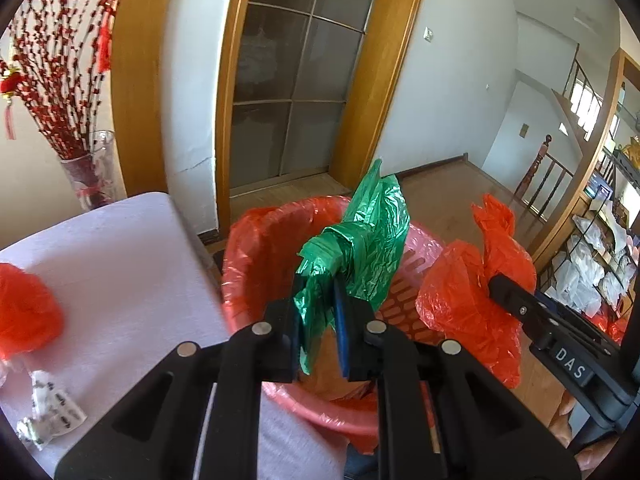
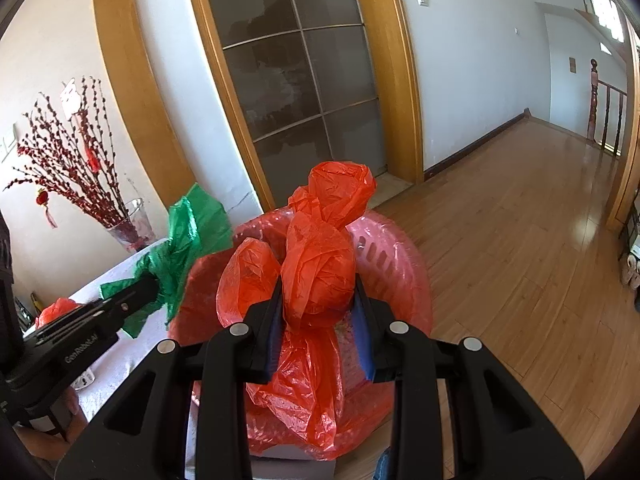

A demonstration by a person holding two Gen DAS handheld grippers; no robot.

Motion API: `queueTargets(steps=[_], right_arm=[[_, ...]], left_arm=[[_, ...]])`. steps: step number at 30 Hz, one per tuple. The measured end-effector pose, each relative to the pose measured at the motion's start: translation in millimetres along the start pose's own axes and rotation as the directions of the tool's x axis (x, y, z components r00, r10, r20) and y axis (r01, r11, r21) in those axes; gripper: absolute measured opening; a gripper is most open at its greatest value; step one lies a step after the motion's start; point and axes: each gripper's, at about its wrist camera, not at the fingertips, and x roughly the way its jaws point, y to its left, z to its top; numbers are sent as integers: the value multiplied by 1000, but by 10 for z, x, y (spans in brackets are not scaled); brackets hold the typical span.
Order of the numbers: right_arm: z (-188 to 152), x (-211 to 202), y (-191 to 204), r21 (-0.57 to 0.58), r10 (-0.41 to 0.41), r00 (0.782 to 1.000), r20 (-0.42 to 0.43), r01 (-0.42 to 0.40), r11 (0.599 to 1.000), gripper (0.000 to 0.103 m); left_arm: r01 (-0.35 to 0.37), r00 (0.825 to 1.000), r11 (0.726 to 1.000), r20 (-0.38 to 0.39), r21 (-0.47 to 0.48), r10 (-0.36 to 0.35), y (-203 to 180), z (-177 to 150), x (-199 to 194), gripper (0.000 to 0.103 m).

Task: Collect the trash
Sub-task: 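Carry the red and green bags over the basket and open both grippers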

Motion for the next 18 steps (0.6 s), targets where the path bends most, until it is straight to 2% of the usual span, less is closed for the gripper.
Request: queueTargets(steps=[13,18], right_arm=[[99,128,-94,10,14,1000,5,-14,1000,31],[97,162,-150,24,31,1000,3,-31,999,35]], left_arm=[[15,999,1000,-37,-9,-16,-31,1,338,15],[23,998,1000,-53,-19,-24,-32,-16,414,20]])
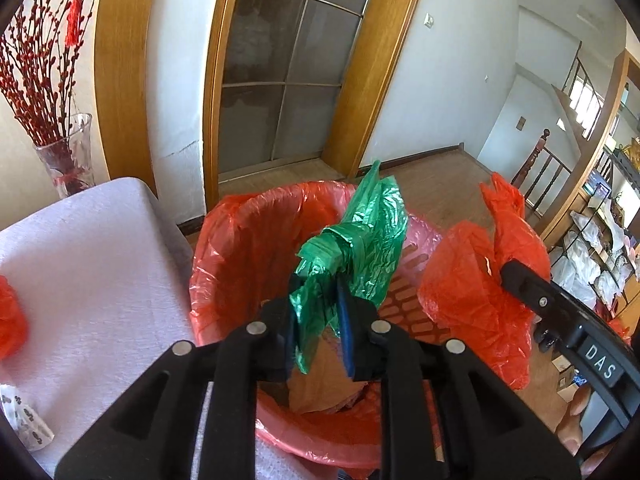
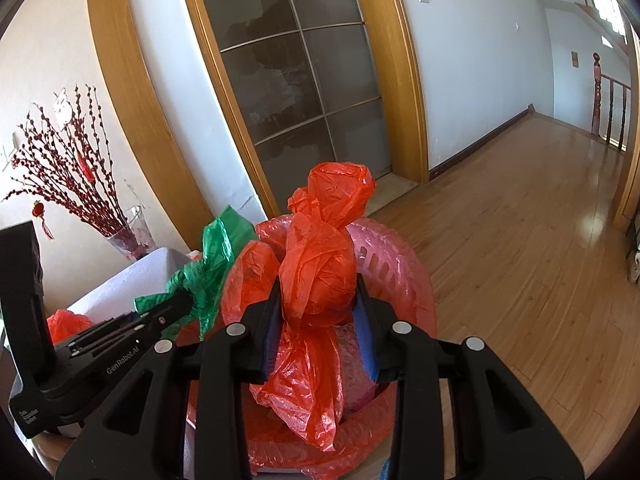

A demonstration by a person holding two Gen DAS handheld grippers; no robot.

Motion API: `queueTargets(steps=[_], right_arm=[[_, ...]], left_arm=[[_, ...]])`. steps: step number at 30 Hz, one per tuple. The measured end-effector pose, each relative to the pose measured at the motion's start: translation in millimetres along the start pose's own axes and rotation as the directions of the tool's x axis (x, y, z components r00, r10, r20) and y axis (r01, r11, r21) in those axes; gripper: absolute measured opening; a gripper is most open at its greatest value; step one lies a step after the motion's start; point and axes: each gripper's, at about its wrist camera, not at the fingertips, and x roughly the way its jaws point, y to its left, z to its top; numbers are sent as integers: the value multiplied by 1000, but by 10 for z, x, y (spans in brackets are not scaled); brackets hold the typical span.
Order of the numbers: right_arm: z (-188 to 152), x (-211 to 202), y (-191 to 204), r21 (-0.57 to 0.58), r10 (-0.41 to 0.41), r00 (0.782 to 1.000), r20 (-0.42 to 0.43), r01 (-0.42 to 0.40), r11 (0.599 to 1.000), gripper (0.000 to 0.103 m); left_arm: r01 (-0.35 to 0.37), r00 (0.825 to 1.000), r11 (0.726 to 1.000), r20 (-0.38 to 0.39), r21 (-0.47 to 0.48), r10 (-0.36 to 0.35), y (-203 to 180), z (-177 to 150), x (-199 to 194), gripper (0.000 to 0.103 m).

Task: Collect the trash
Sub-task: 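Carry the red and green bags over the basket and open both grippers, then move both grippers back over the remaining bags on the table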

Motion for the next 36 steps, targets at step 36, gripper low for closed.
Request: queueTargets(steps=[36], right_arm=[[-367,-75,980,-181,114,992,-48,-121,976,70]], left_arm=[[-331,935,933,83,-140,344,1186,-715,-1469,48]])
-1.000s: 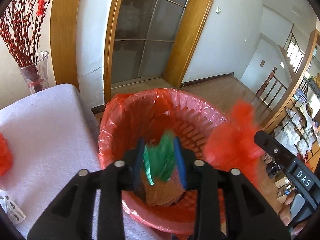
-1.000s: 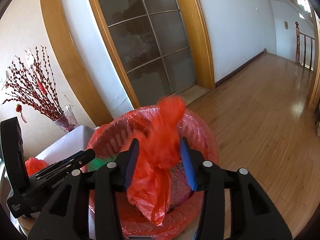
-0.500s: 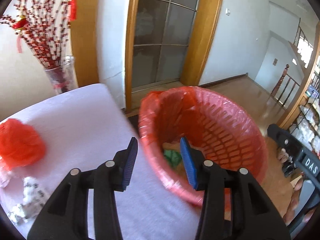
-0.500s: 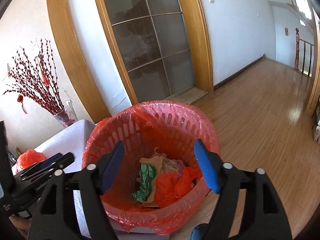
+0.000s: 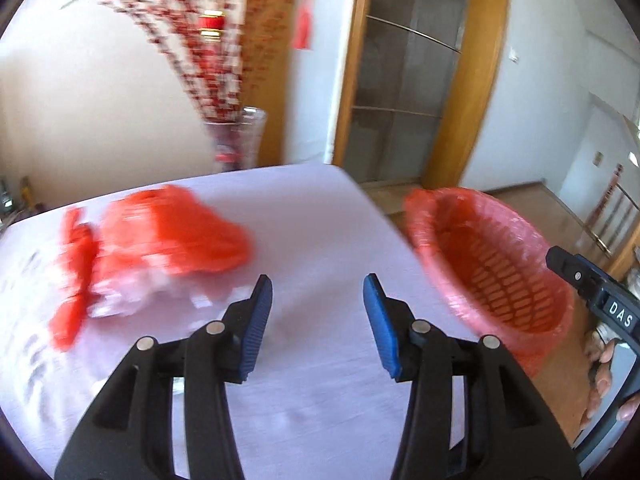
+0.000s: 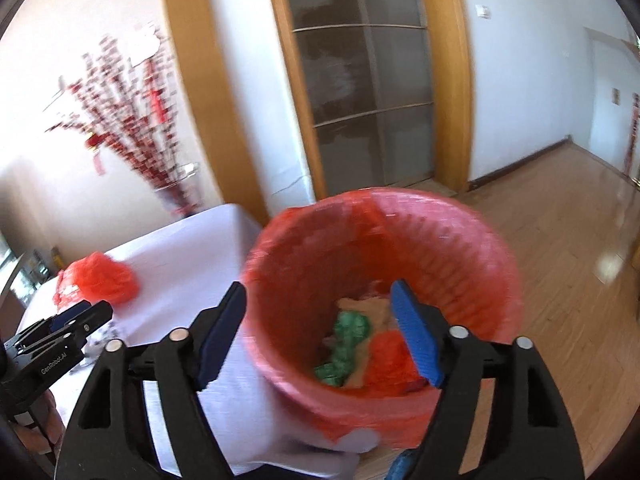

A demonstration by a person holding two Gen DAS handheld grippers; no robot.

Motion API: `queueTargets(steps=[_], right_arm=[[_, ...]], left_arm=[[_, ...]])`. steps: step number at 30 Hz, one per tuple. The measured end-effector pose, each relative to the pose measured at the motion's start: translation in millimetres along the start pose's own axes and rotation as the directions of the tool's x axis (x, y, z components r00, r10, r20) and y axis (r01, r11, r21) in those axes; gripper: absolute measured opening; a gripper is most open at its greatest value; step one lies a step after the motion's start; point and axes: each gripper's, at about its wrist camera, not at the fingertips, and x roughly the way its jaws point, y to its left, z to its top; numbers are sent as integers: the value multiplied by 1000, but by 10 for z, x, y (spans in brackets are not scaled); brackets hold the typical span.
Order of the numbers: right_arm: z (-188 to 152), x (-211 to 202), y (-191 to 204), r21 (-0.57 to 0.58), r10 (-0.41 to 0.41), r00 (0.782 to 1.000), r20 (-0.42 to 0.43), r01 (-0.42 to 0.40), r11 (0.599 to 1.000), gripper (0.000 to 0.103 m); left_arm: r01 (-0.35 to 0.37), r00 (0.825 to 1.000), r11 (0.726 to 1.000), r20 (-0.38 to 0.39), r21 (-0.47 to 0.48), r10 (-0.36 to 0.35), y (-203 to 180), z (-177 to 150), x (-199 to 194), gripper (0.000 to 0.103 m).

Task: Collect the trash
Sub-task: 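Move both grippers back over the remaining bags on the table, then grasp the large red bag with the right gripper while the left gripper grasps the white dog-print bag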

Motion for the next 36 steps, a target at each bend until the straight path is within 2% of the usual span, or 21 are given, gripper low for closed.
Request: queueTargets(steps=[4,8,13,17,23,30,32,34,36], right_arm=[[9,74,415,-48,80,996,-29,-81,996,61],[26,163,890,-88,173,982,-72,-179,980,48],[67,233,1680,-196,277,955,-108,-293,936,42],[64,362,2241,-257,321,935,-148,-350,901,42],[26,725,2853,-317,302,929,-216,-359,878,41],[-102,1018,3133,-388,199,940,-277,-299,872,41],[-155,1063,3108,-416,174,942,-289,-287,863,23],[-211,1034,3077,-449,149,952,-269,-260,855,10],[-183,990,3042,-429,173,949,-262,-275,860,5]], left_arm=[[-91,995,994,32,-55,93,463,-87,-276,48],[-177,982,976,41,-123,183,934,-183,-516,50],[-254,963,948,43,-189,267,1411,-303,-746,51],[-288,951,932,47,-220,305,1669,-376,-881,51],[-317,940,909,43,-271,340,2014,-427,-1028,50],[-321,939,895,23,-311,344,2223,-540,-1062,51],[-315,941,894,18,-318,338,2245,-554,-1039,51],[-310,943,895,14,-322,332,2250,-560,-1019,51],[-305,946,896,11,-323,325,2247,-553,-984,50]])
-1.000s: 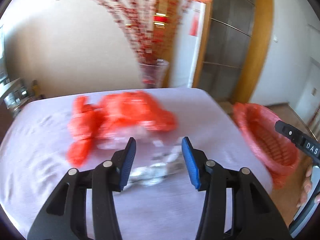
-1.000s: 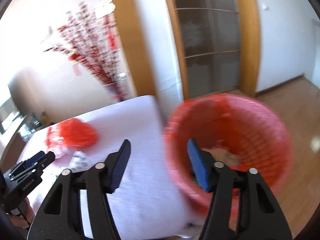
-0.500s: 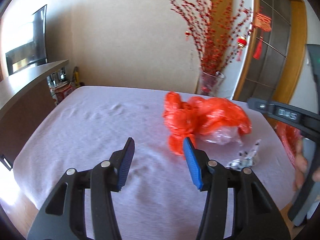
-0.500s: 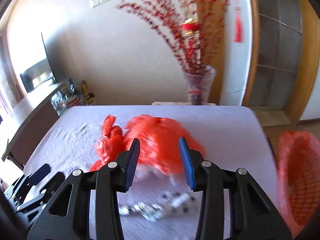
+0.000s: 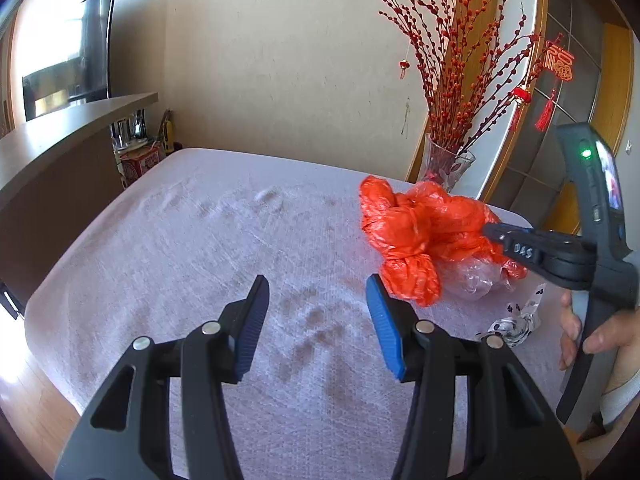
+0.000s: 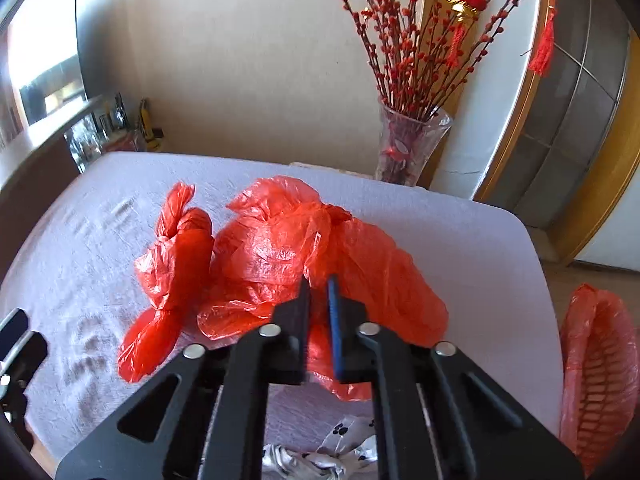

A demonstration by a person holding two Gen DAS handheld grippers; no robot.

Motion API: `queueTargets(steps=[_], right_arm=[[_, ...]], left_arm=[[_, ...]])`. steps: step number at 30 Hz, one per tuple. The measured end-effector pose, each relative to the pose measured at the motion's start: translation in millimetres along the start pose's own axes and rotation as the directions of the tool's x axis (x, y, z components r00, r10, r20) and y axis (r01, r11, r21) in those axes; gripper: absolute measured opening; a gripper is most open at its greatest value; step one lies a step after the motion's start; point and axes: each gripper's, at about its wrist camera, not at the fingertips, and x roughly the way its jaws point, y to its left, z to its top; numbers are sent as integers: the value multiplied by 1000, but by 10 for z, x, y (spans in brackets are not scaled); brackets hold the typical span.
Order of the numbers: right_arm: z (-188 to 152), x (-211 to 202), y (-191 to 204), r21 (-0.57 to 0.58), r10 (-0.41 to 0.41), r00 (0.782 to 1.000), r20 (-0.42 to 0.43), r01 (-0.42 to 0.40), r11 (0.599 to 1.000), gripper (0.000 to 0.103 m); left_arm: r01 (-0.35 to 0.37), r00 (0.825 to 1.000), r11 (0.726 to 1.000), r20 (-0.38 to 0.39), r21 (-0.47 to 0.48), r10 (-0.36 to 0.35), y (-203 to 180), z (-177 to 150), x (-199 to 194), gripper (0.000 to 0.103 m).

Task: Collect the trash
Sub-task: 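Grasp the large red bag with the right gripper while the left gripper grasps the white dog-print bag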

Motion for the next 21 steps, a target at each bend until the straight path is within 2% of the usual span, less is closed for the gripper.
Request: queueTargets(steps=[7,14,18,21], right_arm=[[46,-349,-175,63,33,995,98,-39,997,3],[16,-608,-434,117,10,988,155,-29,993,3],[-108,-828,-669,165,-51,980,195,18,986,3],[-232,-952,-902,212,-93,974,207,48,976,3]], left_arm=[[16,1000,1000,1,14,-16,-97,1,10,50],[48,999,997,2,54,-48,-271,7,-22,51],[107,994,989,-13,104,-106,-490,14,-10,50],[180,983,971,-43,157,-176,-730,22,35,51]])
